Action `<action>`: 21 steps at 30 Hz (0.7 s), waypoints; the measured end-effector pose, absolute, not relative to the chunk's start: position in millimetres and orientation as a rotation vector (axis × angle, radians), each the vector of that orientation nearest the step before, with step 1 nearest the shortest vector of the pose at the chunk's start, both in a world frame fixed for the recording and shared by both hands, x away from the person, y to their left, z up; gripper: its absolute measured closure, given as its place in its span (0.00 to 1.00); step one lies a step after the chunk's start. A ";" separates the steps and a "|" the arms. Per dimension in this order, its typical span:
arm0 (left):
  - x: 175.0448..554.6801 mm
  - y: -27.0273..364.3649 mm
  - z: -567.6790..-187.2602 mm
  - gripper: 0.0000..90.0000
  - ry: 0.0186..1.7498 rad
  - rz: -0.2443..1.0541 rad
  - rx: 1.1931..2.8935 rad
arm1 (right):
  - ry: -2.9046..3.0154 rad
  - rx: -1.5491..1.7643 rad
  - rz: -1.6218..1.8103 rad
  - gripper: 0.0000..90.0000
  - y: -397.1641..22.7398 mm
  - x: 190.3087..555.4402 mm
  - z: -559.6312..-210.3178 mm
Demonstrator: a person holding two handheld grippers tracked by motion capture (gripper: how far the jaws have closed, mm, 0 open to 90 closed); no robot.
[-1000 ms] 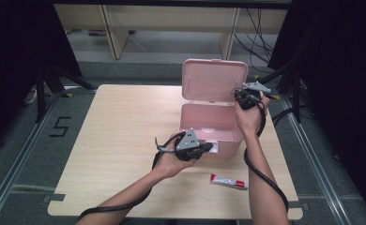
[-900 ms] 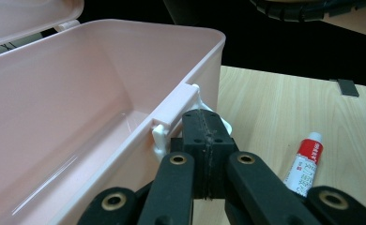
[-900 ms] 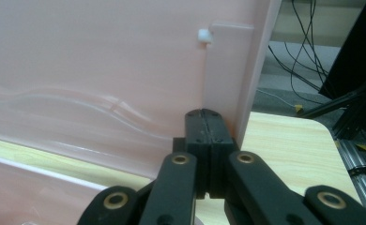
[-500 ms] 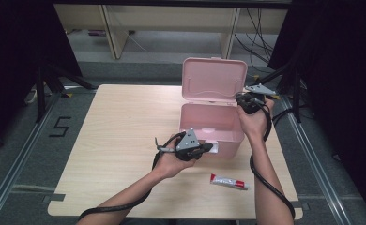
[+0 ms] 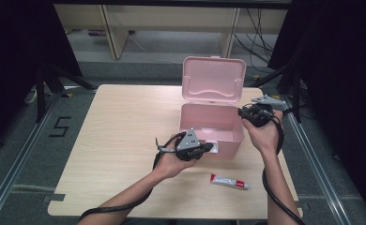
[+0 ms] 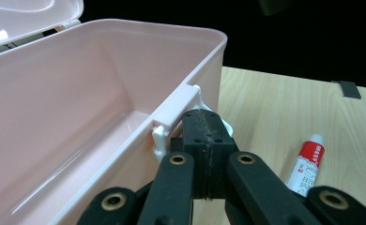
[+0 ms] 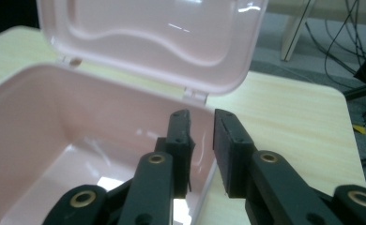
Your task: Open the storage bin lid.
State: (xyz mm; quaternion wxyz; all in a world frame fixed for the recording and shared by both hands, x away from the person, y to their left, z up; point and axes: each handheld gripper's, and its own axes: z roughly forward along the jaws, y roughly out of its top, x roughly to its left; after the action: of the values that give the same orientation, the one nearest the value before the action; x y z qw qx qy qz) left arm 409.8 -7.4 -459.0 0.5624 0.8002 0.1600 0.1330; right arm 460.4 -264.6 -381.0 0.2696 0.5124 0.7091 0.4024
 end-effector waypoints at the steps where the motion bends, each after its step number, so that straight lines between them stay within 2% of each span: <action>1: 409.7 -7.4 -459.0 1.00 0.376 0.313 1.884 | 1.920 1.360 1.092 0.85 -265.7 458.3 -381.9; 21: 410.5 -7.6 -458.4 0.99 0.375 0.315 1.887 | 2.143 1.164 0.989 0.75 -270.9 396.4 -382.9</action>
State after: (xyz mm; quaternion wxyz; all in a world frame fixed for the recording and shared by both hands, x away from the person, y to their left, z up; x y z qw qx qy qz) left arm 410.5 -7.6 -458.4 0.5614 0.8010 0.1594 0.1335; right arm 396.4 -270.9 -382.9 0.2523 0.4280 0.7879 0.3638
